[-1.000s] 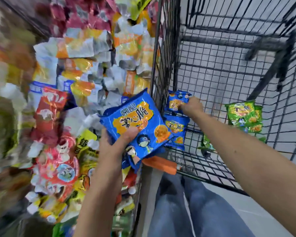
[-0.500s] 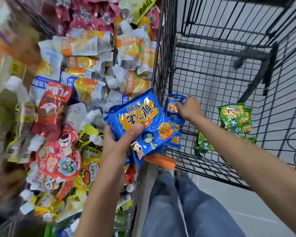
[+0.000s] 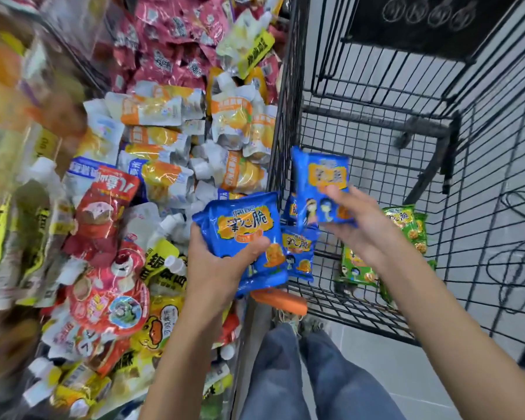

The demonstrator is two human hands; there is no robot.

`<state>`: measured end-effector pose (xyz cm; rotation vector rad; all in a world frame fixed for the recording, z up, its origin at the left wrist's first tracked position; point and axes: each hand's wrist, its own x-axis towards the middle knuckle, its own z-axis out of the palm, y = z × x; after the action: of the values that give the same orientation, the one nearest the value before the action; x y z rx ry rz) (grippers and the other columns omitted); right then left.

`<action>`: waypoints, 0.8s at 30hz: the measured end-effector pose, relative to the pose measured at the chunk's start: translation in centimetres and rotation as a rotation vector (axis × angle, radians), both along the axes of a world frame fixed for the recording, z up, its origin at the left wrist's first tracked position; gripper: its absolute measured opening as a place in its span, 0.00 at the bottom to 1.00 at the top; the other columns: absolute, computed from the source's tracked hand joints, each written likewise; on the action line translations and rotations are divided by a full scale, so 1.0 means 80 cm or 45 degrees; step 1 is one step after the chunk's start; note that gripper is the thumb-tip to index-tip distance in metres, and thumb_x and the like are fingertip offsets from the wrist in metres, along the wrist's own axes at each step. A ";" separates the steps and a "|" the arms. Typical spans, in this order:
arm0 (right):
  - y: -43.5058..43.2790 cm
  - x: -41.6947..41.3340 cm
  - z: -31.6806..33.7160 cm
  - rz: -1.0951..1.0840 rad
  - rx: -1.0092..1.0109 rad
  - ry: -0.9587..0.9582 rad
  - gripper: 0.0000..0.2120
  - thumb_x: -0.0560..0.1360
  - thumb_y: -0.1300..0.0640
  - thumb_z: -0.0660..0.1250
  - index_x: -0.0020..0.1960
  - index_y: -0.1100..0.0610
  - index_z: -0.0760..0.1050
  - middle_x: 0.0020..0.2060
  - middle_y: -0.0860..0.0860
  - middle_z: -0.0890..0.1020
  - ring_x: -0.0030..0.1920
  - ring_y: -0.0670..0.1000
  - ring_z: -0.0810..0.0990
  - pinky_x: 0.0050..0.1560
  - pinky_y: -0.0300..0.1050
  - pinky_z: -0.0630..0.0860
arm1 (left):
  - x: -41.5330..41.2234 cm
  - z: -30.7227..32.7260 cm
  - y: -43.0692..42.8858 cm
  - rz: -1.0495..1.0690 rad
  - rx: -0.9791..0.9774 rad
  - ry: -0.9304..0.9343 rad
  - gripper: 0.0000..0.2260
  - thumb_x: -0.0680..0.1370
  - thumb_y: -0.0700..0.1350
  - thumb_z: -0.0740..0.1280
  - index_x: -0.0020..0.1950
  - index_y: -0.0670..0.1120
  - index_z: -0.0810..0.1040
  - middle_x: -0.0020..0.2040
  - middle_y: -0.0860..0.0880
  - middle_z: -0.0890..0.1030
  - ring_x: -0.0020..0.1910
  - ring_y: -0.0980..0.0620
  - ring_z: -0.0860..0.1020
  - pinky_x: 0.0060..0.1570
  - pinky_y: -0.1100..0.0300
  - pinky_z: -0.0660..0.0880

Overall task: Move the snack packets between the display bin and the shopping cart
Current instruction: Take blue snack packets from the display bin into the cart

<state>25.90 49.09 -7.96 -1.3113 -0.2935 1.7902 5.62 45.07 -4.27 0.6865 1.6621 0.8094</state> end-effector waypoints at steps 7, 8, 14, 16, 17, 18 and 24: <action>0.049 -0.005 -0.159 0.033 -0.448 -0.592 0.08 0.76 0.64 0.62 0.41 0.55 0.72 0.39 0.52 0.79 0.33 0.47 0.76 0.29 0.37 0.75 | 0.002 0.005 0.011 0.059 -0.029 -0.061 0.44 0.54 0.57 0.81 0.66 0.50 0.70 0.57 0.49 0.82 0.54 0.47 0.81 0.54 0.40 0.77; 0.050 -0.011 -0.174 0.124 -0.438 -0.667 0.08 0.76 0.65 0.63 0.40 0.55 0.72 0.43 0.55 0.80 0.35 0.49 0.77 0.33 0.41 0.77 | 0.002 0.005 0.011 0.048 -0.025 -0.060 0.42 0.54 0.56 0.81 0.65 0.50 0.71 0.56 0.50 0.82 0.53 0.47 0.82 0.53 0.40 0.77; 0.043 -0.017 -0.196 0.424 -0.396 -1.336 0.06 0.73 0.53 0.69 0.46 0.54 0.74 0.52 0.58 0.81 0.49 0.57 0.79 0.46 0.46 0.73 | 0.001 0.002 0.012 0.039 -0.024 -0.091 0.36 0.54 0.55 0.77 0.61 0.50 0.73 0.52 0.50 0.84 0.49 0.49 0.83 0.50 0.43 0.79; 0.039 -0.018 -0.185 0.528 -0.380 -1.494 0.19 0.73 0.49 0.69 0.58 0.58 0.73 0.57 0.58 0.77 0.56 0.58 0.76 0.49 0.47 0.71 | 0.001 0.002 0.011 0.032 -0.010 -0.090 0.35 0.54 0.55 0.77 0.59 0.51 0.74 0.51 0.52 0.84 0.48 0.50 0.83 0.49 0.44 0.80; 0.038 -0.020 -0.176 0.526 -0.335 -1.557 0.22 0.74 0.48 0.68 0.62 0.60 0.70 0.60 0.58 0.76 0.59 0.59 0.75 0.52 0.48 0.71 | 0.001 0.002 0.011 0.031 -0.003 -0.087 0.35 0.54 0.56 0.77 0.59 0.51 0.74 0.50 0.52 0.84 0.48 0.51 0.83 0.49 0.45 0.80; 0.037 -0.024 -0.162 0.471 -0.261 -1.585 0.22 0.75 0.49 0.66 0.63 0.60 0.69 0.60 0.57 0.75 0.60 0.58 0.74 0.53 0.48 0.71 | 0.001 0.002 0.011 0.030 -0.004 -0.085 0.35 0.54 0.56 0.77 0.59 0.52 0.74 0.50 0.52 0.84 0.47 0.51 0.84 0.49 0.45 0.80; 0.000 -0.059 -0.016 0.132 0.309 -0.620 0.09 0.77 0.51 0.60 0.45 0.49 0.78 0.34 0.43 0.81 0.33 0.40 0.76 0.35 0.33 0.71 | 0.010 0.010 0.014 0.070 0.003 -0.148 0.30 0.63 0.61 0.75 0.62 0.53 0.72 0.54 0.53 0.83 0.53 0.50 0.82 0.54 0.41 0.77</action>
<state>21.16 49.06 -9.22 -1.5601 -0.8315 1.4391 6.43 46.16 -3.46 0.5865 1.5808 0.8741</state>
